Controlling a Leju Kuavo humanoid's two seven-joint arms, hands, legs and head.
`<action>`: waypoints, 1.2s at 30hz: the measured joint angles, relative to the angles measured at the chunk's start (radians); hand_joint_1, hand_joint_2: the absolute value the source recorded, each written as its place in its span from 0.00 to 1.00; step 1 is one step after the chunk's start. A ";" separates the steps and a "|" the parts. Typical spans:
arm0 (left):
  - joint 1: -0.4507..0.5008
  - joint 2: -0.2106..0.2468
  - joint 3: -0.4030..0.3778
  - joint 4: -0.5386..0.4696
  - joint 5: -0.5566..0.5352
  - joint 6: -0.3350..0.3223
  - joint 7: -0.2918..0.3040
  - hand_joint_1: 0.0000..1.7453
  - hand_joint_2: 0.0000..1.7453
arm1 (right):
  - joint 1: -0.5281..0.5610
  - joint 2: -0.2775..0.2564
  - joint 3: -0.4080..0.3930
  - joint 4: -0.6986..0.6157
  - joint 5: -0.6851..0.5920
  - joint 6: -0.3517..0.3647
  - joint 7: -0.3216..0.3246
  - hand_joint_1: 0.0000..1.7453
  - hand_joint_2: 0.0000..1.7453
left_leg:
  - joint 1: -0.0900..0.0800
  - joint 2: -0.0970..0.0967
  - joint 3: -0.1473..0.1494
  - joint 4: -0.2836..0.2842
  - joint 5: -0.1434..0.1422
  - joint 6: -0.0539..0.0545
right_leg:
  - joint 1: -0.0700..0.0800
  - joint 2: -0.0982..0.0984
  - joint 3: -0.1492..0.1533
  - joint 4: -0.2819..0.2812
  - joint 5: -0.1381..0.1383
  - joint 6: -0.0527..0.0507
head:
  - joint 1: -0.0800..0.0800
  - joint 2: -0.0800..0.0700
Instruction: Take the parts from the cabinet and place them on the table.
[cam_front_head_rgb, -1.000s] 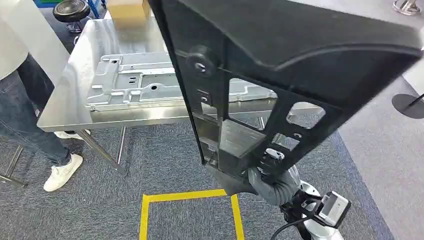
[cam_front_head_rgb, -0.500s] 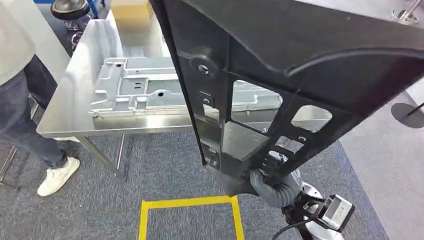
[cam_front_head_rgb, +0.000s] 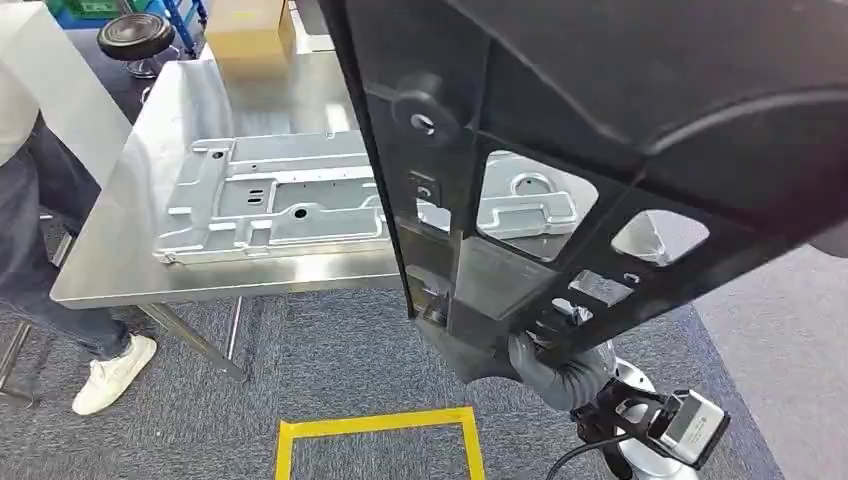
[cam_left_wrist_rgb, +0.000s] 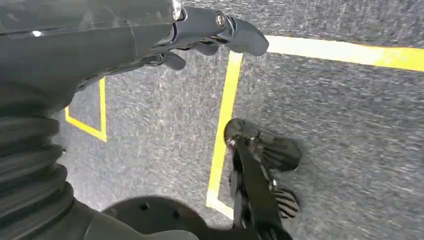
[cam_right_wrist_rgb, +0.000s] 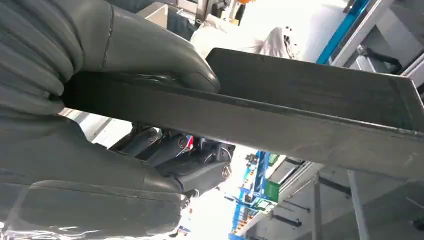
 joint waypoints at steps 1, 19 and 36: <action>0.000 0.000 0.001 0.000 0.000 0.000 0.001 0.00 1.00 | 0.000 0.000 0.000 0.000 0.000 0.000 0.001 1.00 1.00 | 0.000 0.000 -0.041 0.054 -0.005 -0.002 | 0.001 0.000 0.005 0.001 -0.005 -0.001 | 0.001 0.000; 0.004 0.010 0.006 0.000 -0.011 -0.010 -0.005 0.00 1.00 | -0.005 0.000 -0.024 0.004 -0.018 0.003 -0.001 1.00 1.00 | -0.001 -0.003 0.105 -0.257 0.148 0.043 | -0.008 0.003 -0.135 0.240 -0.053 0.059 | 0.007 0.000; 0.003 0.011 0.021 -0.002 0.000 -0.008 -0.002 0.00 1.00 | -0.029 0.003 -0.026 0.020 -0.027 0.020 -0.004 1.00 1.00 | -0.001 0.000 0.025 -0.195 0.198 0.003 | 0.002 0.003 0.027 0.017 -0.027 0.003 | -0.002 0.000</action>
